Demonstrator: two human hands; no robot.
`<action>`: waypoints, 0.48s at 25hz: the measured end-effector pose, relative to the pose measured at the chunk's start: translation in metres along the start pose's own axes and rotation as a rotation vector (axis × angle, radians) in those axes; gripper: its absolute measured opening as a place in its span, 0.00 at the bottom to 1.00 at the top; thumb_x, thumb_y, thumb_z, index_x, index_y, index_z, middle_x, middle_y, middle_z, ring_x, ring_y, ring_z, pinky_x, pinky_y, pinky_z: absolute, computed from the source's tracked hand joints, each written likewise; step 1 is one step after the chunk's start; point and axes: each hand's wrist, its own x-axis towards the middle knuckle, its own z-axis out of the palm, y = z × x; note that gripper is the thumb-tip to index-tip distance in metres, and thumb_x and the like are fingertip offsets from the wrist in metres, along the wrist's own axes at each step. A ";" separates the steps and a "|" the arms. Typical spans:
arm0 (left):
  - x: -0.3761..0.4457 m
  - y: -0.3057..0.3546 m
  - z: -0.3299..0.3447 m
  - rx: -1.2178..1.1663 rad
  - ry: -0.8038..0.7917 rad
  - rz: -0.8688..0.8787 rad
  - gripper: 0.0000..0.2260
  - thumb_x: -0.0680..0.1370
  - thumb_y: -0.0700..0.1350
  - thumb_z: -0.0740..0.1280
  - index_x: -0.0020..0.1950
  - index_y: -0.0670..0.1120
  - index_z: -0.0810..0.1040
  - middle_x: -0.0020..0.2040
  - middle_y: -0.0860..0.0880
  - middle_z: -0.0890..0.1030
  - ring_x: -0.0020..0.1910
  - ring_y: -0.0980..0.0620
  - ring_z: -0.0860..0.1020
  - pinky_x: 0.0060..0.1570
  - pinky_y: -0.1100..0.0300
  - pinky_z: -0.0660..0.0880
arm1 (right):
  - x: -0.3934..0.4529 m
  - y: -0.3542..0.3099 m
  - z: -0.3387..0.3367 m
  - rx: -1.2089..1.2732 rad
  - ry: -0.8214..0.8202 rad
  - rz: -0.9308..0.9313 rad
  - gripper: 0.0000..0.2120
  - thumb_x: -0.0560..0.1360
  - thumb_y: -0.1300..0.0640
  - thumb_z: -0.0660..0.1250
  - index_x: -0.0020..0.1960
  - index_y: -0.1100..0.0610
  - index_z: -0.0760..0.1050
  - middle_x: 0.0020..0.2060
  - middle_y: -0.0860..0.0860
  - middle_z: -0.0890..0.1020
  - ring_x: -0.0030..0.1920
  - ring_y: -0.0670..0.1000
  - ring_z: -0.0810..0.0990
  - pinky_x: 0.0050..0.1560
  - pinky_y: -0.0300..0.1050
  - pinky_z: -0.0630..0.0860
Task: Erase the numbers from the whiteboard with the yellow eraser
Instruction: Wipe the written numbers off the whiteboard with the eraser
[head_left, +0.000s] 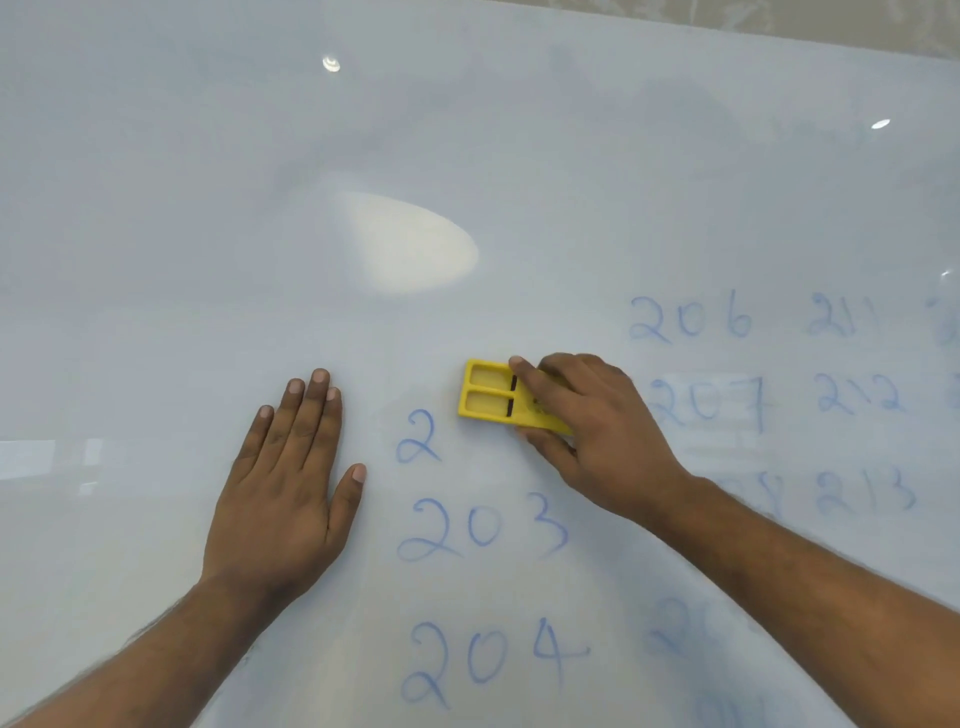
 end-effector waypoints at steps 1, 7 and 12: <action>-0.001 0.000 0.000 -0.001 0.000 0.005 0.31 0.83 0.55 0.50 0.83 0.41 0.52 0.84 0.45 0.54 0.83 0.48 0.51 0.81 0.50 0.49 | 0.006 -0.006 0.004 0.019 0.007 0.016 0.27 0.76 0.49 0.64 0.72 0.58 0.70 0.55 0.55 0.76 0.51 0.58 0.74 0.51 0.51 0.71; -0.007 0.000 0.000 -0.010 0.009 0.015 0.31 0.83 0.55 0.52 0.83 0.40 0.54 0.84 0.44 0.55 0.83 0.46 0.53 0.81 0.47 0.52 | -0.017 -0.033 0.015 0.067 -0.066 -0.111 0.26 0.78 0.50 0.65 0.73 0.58 0.68 0.56 0.55 0.76 0.52 0.57 0.74 0.52 0.51 0.71; -0.014 0.000 0.001 -0.003 0.007 0.002 0.31 0.83 0.55 0.51 0.83 0.40 0.54 0.84 0.45 0.55 0.83 0.47 0.53 0.80 0.47 0.52 | -0.023 -0.011 0.004 -0.016 -0.114 -0.260 0.25 0.79 0.47 0.64 0.72 0.58 0.70 0.55 0.54 0.77 0.50 0.56 0.75 0.50 0.50 0.72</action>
